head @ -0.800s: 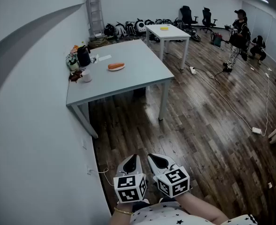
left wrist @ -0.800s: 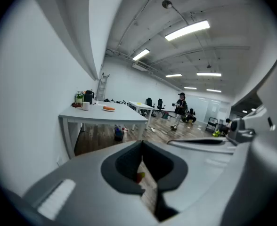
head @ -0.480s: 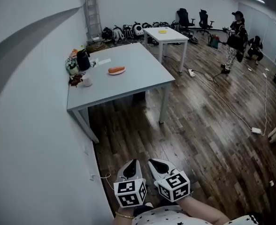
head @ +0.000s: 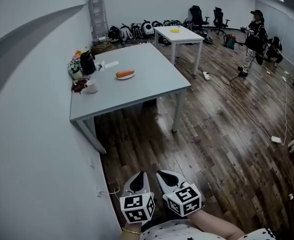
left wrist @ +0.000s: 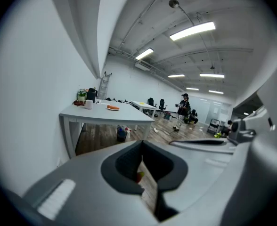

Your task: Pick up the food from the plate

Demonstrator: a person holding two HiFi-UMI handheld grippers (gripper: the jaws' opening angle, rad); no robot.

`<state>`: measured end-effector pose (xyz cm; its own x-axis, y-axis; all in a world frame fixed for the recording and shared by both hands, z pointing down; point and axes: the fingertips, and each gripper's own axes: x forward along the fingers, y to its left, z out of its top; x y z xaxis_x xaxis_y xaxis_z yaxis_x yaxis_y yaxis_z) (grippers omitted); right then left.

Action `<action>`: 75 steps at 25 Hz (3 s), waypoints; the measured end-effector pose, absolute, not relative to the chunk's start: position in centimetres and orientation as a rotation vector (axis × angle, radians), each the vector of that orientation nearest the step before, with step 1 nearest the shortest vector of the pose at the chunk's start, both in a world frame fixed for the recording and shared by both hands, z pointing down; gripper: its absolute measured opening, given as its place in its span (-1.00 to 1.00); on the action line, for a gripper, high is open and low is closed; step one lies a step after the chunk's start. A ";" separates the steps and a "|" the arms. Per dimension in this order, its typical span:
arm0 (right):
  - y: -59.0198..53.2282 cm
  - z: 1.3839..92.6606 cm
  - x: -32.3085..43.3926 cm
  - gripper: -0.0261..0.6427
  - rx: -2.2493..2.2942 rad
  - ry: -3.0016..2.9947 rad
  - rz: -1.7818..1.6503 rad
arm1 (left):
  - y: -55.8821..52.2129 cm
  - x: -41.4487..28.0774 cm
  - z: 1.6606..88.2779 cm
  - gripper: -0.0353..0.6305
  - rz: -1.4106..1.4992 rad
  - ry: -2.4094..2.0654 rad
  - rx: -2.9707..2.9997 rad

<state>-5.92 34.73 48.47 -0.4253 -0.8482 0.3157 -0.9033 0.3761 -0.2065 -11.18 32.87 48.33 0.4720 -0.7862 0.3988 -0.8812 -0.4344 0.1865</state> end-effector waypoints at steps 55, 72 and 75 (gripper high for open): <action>-43.3 53.4 -1.9 -0.69 0.922 -2.362 0.124 | -40.9 -8.3 51.2 -0.87 0.364 -1.598 2.198; -55.3 65.1 -5.5 -0.08 0.214 -1.893 -0.270 | -47.3 -9.3 55.5 -0.87 0.418 -1.516 2.121; -55.1 65.5 -5.7 -0.19 0.099 -1.889 -0.185 | -47.2 -9.2 56.1 -0.87 0.424 -1.516 2.104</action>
